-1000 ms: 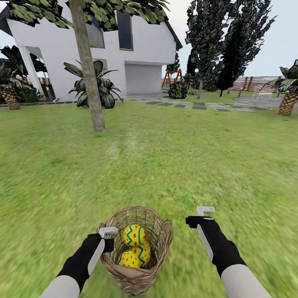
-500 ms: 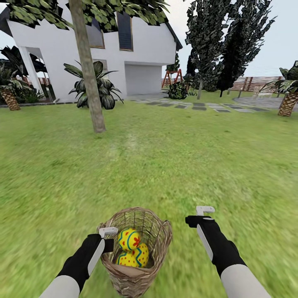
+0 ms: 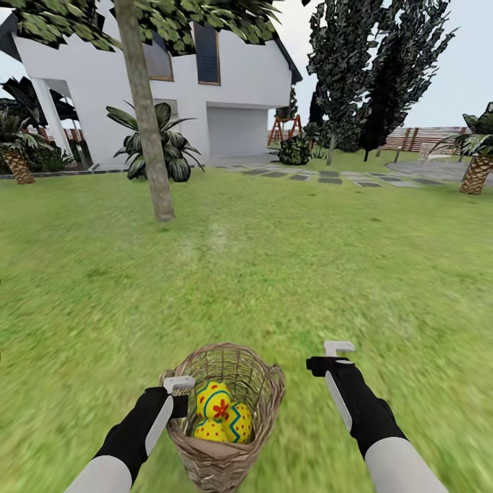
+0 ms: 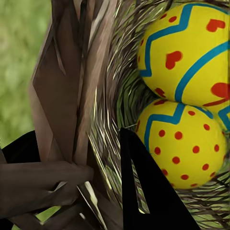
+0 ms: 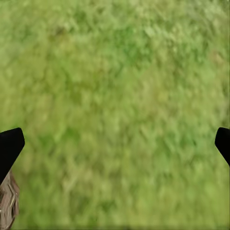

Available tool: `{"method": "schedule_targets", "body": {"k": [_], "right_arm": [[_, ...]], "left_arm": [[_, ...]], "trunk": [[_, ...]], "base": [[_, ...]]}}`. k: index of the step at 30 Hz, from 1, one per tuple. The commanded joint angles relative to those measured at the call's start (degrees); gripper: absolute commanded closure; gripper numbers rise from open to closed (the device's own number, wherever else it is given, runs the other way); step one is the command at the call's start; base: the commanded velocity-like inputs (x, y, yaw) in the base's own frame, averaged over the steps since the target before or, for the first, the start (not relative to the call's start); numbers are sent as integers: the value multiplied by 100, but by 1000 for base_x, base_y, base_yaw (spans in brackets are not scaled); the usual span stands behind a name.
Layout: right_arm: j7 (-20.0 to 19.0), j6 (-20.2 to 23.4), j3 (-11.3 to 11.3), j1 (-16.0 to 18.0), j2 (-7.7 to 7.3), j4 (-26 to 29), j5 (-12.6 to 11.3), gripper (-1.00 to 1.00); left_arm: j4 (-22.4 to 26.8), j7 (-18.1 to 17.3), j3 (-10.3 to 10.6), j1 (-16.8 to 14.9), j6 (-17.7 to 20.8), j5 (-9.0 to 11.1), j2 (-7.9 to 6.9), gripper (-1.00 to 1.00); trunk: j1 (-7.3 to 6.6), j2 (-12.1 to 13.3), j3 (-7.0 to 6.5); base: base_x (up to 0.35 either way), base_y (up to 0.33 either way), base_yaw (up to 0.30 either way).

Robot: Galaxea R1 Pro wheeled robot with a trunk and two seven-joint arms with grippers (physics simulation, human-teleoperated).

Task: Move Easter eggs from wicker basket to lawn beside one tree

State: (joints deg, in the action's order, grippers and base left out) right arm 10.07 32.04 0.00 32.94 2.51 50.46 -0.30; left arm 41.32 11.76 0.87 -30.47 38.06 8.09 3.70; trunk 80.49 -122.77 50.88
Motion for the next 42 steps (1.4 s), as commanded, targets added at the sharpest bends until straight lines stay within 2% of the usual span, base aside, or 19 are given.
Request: {"method": "schedule_targets", "body": {"k": [1,21,24,32,42], "right_arm": [[18,30,0,2,3,8,-5,-100],[21,-22,7,2,4,-18,-14,-100],[22,-206,0,2,4,-27,-22,-100],[17,-216,9,2,4,-29,-18,-100],[6,-216,18,-24,18,-352,10,-100]], "left_arm": [[8,45,9,-3,17,70,-1,100],[-9,45,8,-3,1,70,-9,100],[-34,45,1,-3,-151,74,-10,100],[-52,37,-8,-3,-333,105,-1,100],[-219,37,-17,103,-367,132,-26,100]], "trunk": [[-24,39,-13],[-463,841,-372],[-529,961,-426],[-704,1282,-570],[-704,1281,-569]], "base": [[0,0,165],[0,0,286],[0,0,286],[0,0,103],[0,0,0]]}}
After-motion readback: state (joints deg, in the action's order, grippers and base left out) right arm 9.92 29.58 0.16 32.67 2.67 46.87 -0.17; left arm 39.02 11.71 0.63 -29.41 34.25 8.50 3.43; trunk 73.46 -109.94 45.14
